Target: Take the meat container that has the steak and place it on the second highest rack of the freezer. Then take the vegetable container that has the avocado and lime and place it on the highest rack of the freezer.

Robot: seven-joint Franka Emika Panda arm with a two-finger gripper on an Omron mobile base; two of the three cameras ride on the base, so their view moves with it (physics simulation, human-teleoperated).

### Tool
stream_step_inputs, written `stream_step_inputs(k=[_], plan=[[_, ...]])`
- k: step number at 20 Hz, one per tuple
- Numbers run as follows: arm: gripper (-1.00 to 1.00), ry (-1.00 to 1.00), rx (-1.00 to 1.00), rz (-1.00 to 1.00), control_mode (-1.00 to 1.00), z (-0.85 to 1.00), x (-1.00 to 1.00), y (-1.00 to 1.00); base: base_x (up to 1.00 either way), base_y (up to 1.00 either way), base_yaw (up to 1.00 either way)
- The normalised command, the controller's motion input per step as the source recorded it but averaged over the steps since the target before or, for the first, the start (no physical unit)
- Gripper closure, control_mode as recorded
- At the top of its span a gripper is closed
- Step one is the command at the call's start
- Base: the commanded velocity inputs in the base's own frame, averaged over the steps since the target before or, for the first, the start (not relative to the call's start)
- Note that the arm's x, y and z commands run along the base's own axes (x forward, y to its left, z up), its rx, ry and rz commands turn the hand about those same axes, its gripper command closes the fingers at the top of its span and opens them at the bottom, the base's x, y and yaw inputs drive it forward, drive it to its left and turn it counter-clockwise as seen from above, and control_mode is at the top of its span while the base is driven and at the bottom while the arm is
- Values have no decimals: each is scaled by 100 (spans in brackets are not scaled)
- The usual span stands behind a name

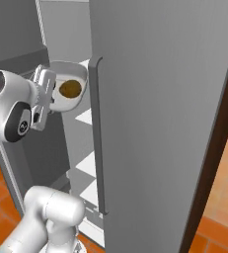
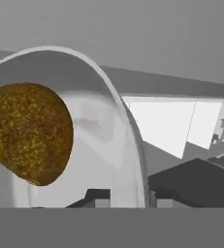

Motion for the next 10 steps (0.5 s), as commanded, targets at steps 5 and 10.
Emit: stream_step_inputs(k=[5, 10], plan=[[100, 0, 0, 0, -100, 2, 47, 1, 0, 0, 0], [100, 1, 0, 0, -100, 20, 4, 0, 0, 0, 0]])
